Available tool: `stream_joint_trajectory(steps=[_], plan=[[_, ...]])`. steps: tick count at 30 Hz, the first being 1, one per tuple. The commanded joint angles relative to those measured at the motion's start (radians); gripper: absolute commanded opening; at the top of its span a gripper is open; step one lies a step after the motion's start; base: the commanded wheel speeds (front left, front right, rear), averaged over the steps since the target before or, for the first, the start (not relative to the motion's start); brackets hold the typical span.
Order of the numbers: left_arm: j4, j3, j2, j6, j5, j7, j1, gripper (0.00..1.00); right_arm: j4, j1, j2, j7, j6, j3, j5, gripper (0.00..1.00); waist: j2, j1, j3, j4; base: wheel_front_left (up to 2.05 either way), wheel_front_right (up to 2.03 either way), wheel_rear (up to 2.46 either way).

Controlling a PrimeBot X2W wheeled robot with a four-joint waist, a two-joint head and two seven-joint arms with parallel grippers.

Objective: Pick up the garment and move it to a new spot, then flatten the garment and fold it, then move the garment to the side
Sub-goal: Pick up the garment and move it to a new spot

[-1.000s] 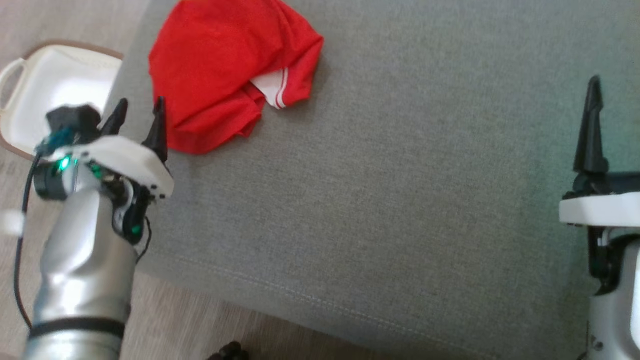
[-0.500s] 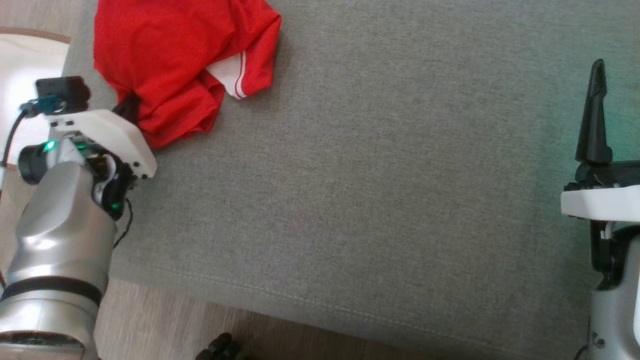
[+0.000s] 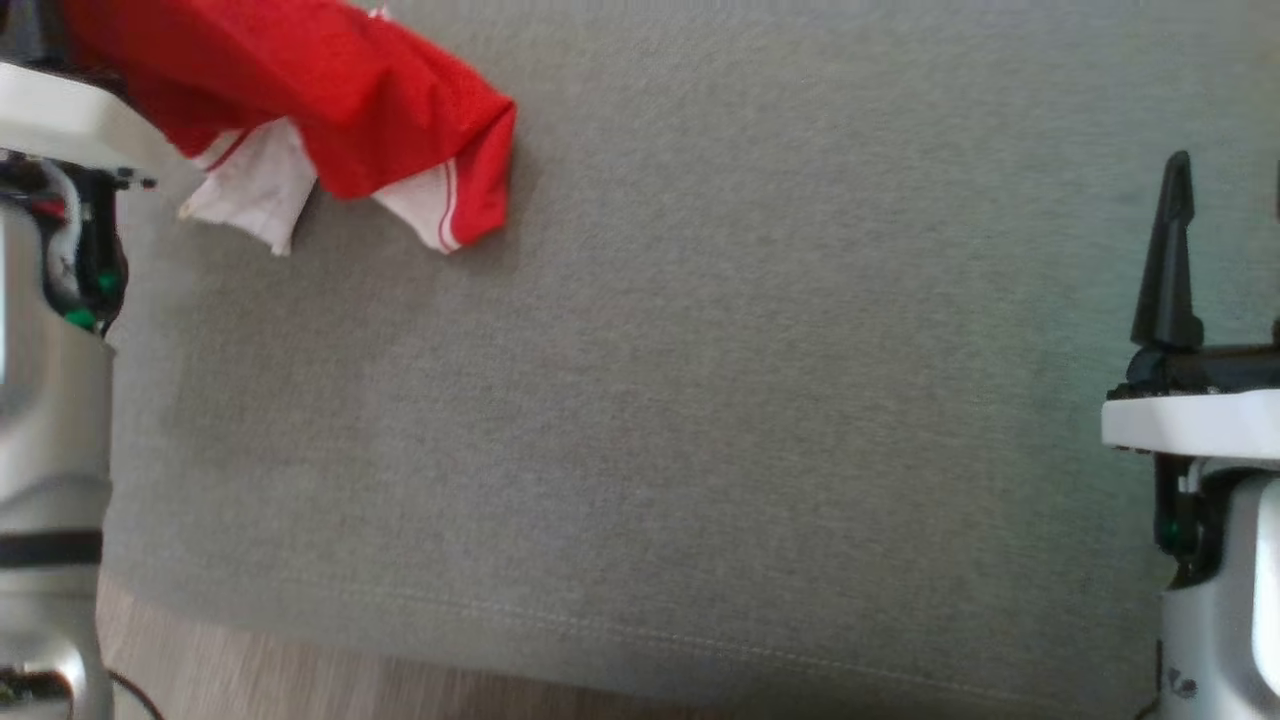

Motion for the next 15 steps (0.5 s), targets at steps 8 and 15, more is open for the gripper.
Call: stream_joint_trajectory(steps=[8,15], plan=[[-0.17,-0.118,0.057,-0.012,0.159,0.019,0.078,0.0,0.026,-0.03,-0.002,-0.048,0.003,0.042,0.056,1.0,0.0,0.0001,-0.078,-0.13,0.0,0.0,0.0],[-0.25,-0.252,-0.001,-0.028,0.236,0.066,0.077,0.0,0.046,-0.049,-0.002,-0.071,0.003,0.071,0.101,1.0,0.0,0.0001,-0.054,-0.272,0.0,0.0,0.0]])
